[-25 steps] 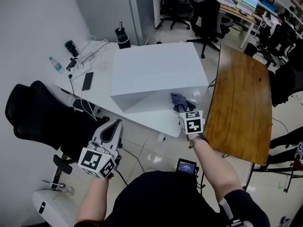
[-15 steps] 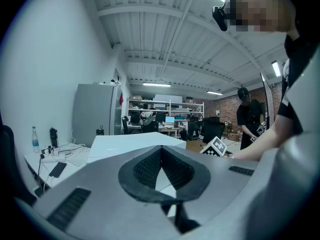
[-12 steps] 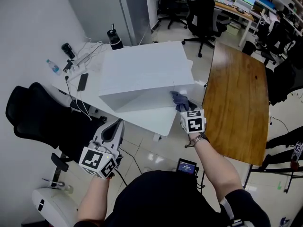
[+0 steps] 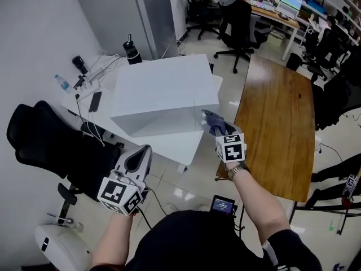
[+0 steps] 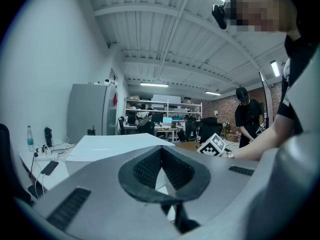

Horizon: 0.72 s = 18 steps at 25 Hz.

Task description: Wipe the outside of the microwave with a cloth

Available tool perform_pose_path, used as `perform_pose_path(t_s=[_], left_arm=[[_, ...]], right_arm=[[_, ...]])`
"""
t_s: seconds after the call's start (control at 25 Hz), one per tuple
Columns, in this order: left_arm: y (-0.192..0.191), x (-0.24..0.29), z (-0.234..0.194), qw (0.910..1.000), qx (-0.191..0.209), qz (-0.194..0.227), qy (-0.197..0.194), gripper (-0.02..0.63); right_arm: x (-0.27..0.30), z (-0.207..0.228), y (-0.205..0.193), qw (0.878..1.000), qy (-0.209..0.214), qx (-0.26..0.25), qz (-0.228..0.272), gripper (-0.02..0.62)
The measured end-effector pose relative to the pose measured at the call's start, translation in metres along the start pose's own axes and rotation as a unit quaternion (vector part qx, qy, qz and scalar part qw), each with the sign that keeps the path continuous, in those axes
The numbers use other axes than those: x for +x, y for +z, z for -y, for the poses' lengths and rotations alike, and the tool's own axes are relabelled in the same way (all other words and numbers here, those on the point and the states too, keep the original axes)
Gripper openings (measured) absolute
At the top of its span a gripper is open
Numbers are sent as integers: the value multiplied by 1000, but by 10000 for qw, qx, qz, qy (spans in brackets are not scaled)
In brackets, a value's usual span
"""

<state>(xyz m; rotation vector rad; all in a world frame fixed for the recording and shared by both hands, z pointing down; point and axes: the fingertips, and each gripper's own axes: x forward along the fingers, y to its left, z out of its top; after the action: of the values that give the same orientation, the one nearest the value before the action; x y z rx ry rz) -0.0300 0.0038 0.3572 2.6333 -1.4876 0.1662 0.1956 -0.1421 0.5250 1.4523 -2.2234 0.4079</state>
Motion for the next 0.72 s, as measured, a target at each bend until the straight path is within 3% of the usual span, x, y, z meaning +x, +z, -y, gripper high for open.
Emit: perform_pose_path(t_s=[0.24, 0.4, 0.64, 0.72], left_arm=[[-4, 18, 32, 9998, 33, -55, -169, 5], [-8, 29, 50, 9997, -23, -87, -236, 5], [-9, 40, 82, 9975, -88, -50, -701, 12], [-7, 40, 94, 9957, -138, -12, -918, 59]], right_arm=[[-29, 11, 7, 9998, 137, -31, 172, 100], [-51, 3, 13, 9985, 465, -63, 283, 100], [-100, -42, 36, 9858, 1494, -394, 662, 100], [-119, -61, 43, 9769, 1893, -572, 807, 100]])
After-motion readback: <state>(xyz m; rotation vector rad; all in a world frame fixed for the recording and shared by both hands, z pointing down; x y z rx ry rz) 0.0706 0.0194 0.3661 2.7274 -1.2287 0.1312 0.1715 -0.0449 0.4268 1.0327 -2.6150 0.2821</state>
